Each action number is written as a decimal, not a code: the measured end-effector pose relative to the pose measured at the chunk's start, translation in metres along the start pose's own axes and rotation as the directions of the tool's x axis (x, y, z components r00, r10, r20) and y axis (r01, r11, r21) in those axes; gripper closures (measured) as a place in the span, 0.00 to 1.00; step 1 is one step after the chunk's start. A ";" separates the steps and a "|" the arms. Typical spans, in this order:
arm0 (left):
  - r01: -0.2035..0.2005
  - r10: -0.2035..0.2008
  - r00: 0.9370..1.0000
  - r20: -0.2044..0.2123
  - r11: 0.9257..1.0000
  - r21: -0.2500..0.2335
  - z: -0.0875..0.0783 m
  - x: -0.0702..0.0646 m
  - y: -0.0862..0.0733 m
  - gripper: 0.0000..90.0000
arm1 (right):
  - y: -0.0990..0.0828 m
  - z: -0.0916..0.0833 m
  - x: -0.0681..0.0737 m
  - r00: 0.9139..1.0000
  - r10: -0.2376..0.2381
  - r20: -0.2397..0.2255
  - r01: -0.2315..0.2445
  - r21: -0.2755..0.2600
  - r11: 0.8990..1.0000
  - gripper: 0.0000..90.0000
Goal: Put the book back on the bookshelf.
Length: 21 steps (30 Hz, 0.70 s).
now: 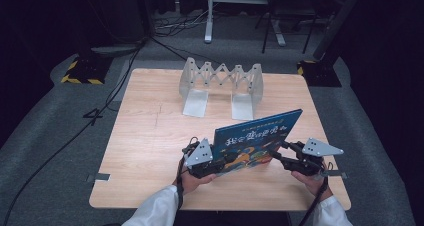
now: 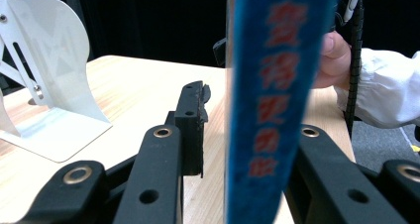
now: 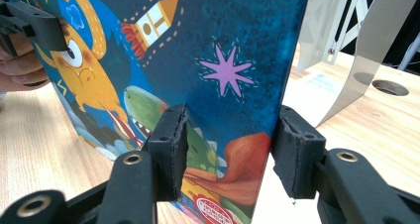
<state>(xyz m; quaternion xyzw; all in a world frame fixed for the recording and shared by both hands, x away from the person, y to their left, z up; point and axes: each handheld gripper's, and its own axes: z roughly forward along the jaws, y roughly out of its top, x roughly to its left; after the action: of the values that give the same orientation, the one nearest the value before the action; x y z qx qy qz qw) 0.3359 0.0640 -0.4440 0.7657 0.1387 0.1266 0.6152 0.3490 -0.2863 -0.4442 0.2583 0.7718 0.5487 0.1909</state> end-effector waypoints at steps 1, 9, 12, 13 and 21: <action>-0.001 0.002 1.000 0.006 1.000 -0.002 0.001 -0.001 0.000 0.86 | -0.001 0.000 0.000 1.000 0.003 0.000 -0.003 -0.001 1.000 0.57; -0.005 0.005 1.000 0.002 1.000 -0.008 0.005 -0.002 0.002 0.87 | -0.002 0.006 0.002 1.000 -0.004 0.021 0.003 0.031 1.000 0.54; -0.011 0.011 1.000 0.004 1.000 -0.010 0.006 -0.001 0.003 0.86 | -0.002 0.006 0.002 1.000 -0.002 0.024 0.001 0.035 0.999 0.55; -0.013 0.014 1.000 0.004 1.000 -0.010 0.007 -0.002 0.004 0.87 | -0.002 0.005 0.002 1.000 -0.002 0.023 0.001 0.033 0.999 0.55; -0.005 0.005 0.999 0.039 1.000 -0.001 0.007 -0.003 0.005 0.92 | -0.014 -0.004 0.002 0.999 -0.013 0.036 0.011 0.062 0.998 0.51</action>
<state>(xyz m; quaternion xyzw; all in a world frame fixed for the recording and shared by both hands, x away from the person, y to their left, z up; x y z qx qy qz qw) 0.3364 0.0554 -0.4404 0.7681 0.1249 0.1131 0.6177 0.3427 -0.2920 -0.4564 0.2694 0.7865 0.5185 0.2001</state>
